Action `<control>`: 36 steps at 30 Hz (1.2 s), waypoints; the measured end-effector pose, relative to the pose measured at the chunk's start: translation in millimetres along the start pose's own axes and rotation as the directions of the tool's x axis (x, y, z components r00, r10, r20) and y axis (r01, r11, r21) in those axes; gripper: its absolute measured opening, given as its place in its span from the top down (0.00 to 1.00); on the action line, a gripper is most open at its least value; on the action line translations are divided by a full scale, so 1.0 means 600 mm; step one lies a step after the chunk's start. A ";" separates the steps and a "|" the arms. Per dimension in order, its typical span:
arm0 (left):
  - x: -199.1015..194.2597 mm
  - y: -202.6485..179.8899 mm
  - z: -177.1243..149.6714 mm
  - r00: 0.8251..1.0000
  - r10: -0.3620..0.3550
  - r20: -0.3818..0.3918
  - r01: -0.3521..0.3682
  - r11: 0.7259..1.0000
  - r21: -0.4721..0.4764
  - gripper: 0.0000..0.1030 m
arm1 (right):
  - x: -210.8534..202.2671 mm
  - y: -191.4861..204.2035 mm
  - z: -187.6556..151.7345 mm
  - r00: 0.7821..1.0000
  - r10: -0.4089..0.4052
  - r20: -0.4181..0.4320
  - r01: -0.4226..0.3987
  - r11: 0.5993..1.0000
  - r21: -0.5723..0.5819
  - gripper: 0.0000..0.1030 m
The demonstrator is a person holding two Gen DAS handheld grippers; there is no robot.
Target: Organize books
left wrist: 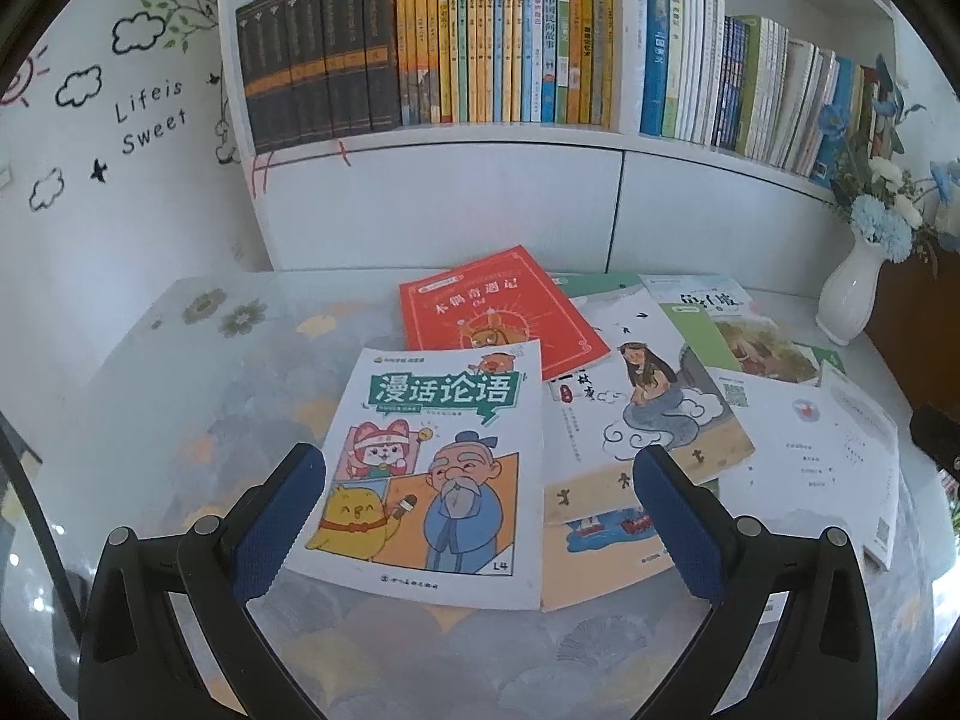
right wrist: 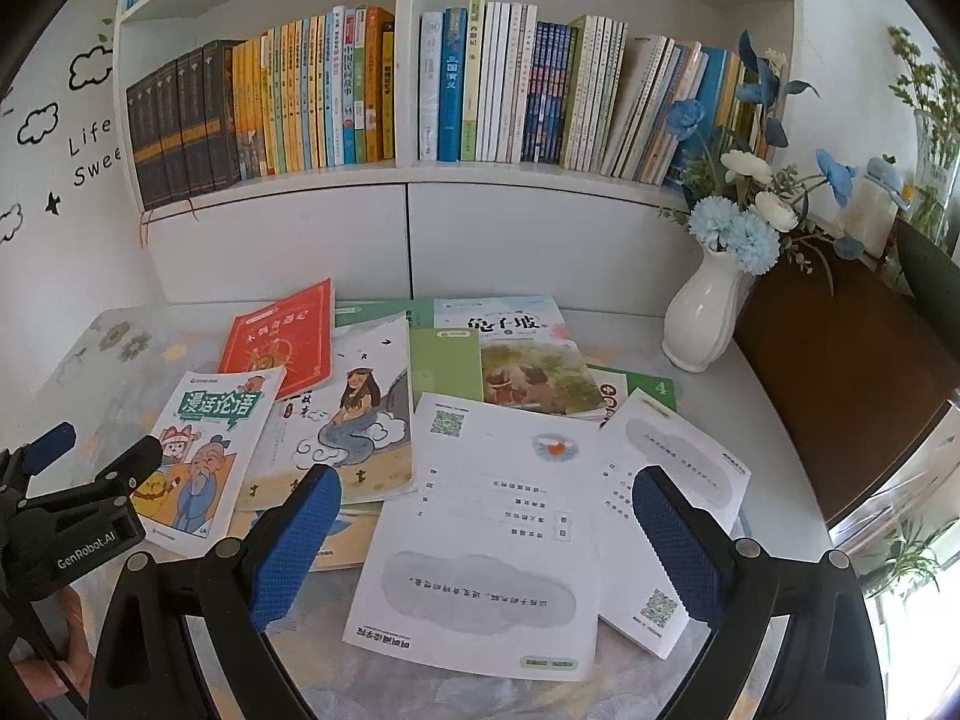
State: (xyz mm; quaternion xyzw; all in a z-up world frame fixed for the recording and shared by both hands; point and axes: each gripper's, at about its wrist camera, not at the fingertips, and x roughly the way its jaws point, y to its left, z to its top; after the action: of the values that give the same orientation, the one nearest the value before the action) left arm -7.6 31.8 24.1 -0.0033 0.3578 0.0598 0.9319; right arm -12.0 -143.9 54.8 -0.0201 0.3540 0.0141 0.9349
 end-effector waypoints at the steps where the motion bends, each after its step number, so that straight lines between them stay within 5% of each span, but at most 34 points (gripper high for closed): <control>1: -0.001 -0.001 0.000 1.000 0.003 0.004 -0.003 1.000 0.007 0.00 | -0.001 0.000 0.000 1.000 0.001 0.004 -0.001 1.000 0.000 0.06; 18: -0.006 -0.008 0.001 1.000 -0.019 0.020 0.018 0.999 0.030 0.01 | -0.004 0.001 -0.003 0.999 0.013 0.034 -0.012 1.000 -0.007 0.06; 24: -0.005 -0.012 0.000 1.000 -0.016 0.026 0.015 0.999 0.039 0.01 | -0.001 0.004 -0.007 0.996 0.080 0.029 -0.079 0.997 -0.017 0.06; 36: 0.012 -0.007 -0.004 0.991 -0.130 0.000 0.130 0.991 0.003 0.01 | 0.007 -0.015 -0.005 0.996 0.082 0.029 -0.083 0.997 0.002 0.08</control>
State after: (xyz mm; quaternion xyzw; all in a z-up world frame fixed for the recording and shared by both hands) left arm -3.6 28.2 17.2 -0.0250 0.3570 -0.0019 0.9338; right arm -10.4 -153.0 50.1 -0.0039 0.3411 0.0525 0.9386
